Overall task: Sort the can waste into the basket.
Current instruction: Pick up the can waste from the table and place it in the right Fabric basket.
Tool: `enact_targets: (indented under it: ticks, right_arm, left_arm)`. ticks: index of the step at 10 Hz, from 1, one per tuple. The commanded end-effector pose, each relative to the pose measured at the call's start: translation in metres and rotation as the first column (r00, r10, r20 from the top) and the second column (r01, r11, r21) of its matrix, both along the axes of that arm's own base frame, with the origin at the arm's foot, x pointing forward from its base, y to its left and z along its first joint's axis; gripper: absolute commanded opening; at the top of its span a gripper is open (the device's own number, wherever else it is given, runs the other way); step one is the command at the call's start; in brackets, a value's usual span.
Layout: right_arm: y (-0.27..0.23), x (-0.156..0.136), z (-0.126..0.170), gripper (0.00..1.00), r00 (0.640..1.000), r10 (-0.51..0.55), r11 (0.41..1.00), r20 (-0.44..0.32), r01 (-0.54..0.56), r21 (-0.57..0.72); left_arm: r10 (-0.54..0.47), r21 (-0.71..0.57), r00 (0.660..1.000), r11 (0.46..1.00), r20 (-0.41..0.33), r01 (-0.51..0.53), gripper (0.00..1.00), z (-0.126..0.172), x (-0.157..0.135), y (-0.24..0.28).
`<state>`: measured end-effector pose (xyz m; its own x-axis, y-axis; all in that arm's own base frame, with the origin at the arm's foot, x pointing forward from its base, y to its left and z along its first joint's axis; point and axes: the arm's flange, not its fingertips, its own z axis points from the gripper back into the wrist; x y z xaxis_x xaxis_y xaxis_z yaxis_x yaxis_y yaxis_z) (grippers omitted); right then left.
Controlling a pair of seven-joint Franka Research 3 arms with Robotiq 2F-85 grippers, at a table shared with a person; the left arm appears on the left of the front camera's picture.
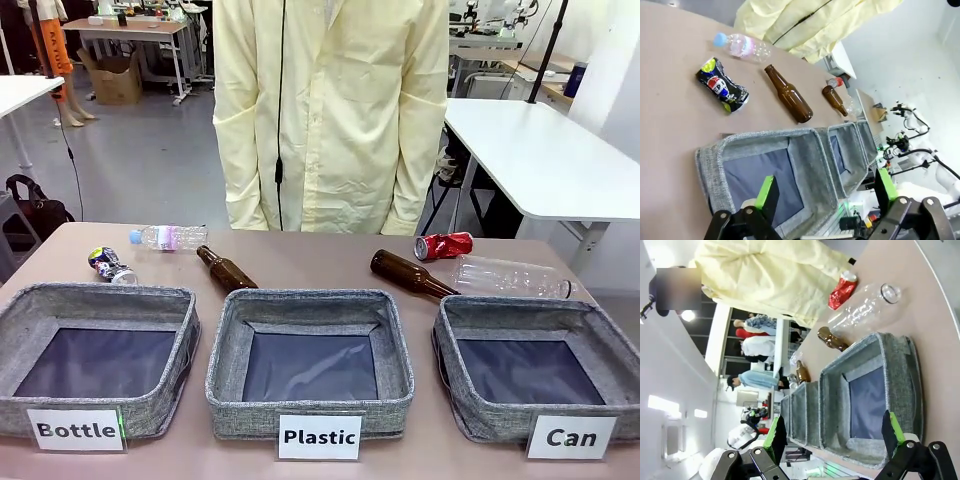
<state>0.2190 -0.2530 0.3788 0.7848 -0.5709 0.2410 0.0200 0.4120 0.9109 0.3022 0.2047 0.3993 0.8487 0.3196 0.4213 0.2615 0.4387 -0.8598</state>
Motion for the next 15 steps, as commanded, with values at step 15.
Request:
enact_targets:
  ticks: [15]
  right_arm:
    - [0.0, -0.003, -0.001, 1.0, 1.0, 0.003, 0.999, 0.002, -0.004, 0.032]
  left_arm:
    - [-0.031, 0.092, 0.998, 0.995, 0.056, 0.026, 1.0, 0.023, -0.001, 0.004]
